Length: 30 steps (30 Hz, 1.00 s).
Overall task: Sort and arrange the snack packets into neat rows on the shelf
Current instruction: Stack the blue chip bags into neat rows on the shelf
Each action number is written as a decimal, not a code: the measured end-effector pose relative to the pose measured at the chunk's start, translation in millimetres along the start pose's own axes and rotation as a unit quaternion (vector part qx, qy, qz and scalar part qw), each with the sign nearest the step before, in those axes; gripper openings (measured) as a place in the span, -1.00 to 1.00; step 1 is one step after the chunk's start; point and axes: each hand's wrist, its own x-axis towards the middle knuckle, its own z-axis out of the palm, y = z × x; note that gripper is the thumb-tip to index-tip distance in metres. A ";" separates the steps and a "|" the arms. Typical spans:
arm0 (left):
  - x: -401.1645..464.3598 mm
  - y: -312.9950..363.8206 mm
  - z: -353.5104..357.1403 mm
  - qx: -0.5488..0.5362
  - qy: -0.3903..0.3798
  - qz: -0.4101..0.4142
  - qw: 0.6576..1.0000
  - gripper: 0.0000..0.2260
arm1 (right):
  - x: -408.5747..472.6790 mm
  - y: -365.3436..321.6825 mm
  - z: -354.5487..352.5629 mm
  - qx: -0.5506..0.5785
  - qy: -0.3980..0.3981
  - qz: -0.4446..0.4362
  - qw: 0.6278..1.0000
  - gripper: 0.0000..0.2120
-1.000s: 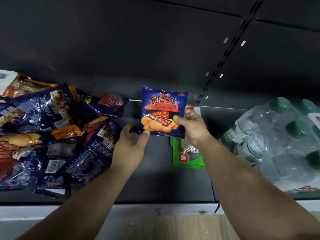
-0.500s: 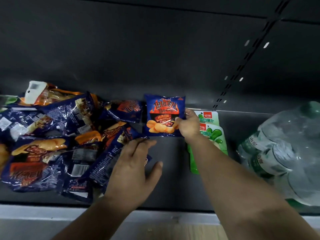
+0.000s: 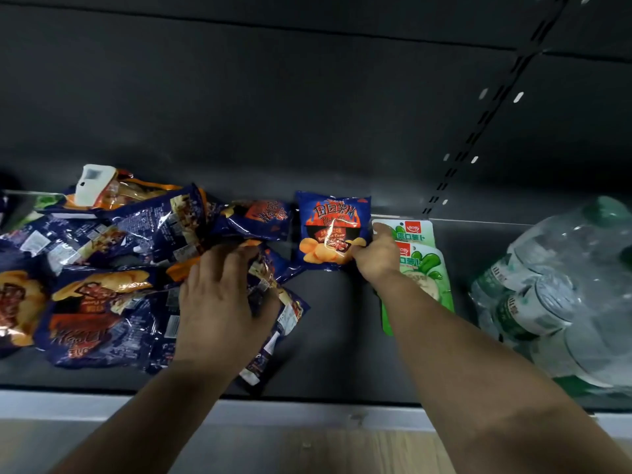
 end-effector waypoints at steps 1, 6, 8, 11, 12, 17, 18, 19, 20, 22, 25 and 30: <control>1.6 -2.2 -2.8 0.010 -0.010 -0.033 0.999 -0.41 | -0.8 -0.2 0.5 -0.009 0.000 0.001 1.000 -0.69; 3.4 -5.5 -7.7 0.051 -0.081 -0.106 0.990 -0.33 | -3.6 0.6 5.2 0.035 0.039 0.004 0.999 -0.71; 6.0 -9.7 -7.8 0.049 -0.116 -0.125 0.984 -0.36 | -3.1 2.8 7.6 0.061 0.061 0.007 0.996 -0.67; 9.2 -17.4 -7.6 0.046 -0.149 -0.129 0.979 -0.48 | -1.8 3.9 10.1 0.064 0.067 0.010 0.996 -0.60; 9.7 -19.2 -7.5 0.049 -0.156 -0.125 0.979 -0.51 | -1.0 3.7 11.0 0.061 0.066 0.006 0.996 -0.59; 13.0 -16.7 -7.1 0.025 -0.152 -0.123 0.980 -0.62 | -4.3 0.7 8.2 0.031 0.082 -0.023 0.996 -0.55; 14.5 -13.8 -7.9 0.014 -0.149 -0.122 0.981 -0.64 | -6.4 -0.8 5.4 0.027 0.087 -0.025 0.995 -0.53; 16.3 -10.2 -8.4 0.000 -0.143 -0.117 0.983 -0.65 | -8.7 -2.3 2.2 0.027 0.090 -0.029 0.995 -0.50; 18.0 -6.0 -9.1 -0.016 -0.135 -0.112 0.984 -0.66 | -11.3 -4.2 -1.0 0.031 0.091 -0.035 0.995 -0.49; 22.0 5.3 -9.6 -0.059 -0.113 -0.106 0.986 -0.67 | -16.8 -9.2 -8.5 0.051 0.092 -0.054 0.993 -0.50; 27.5 25.4 -4.1 -0.128 -0.096 -0.105 0.981 -0.67 | -28.7 -20.8 -18.7 0.090 0.068 -0.063 0.992 -0.70; 29.9 45.7 7.2 -0.239 -0.069 -0.119 0.961 -0.69 | -46.4 -36.8 -37.6 0.173 -0.082 -0.004 0.982 -0.71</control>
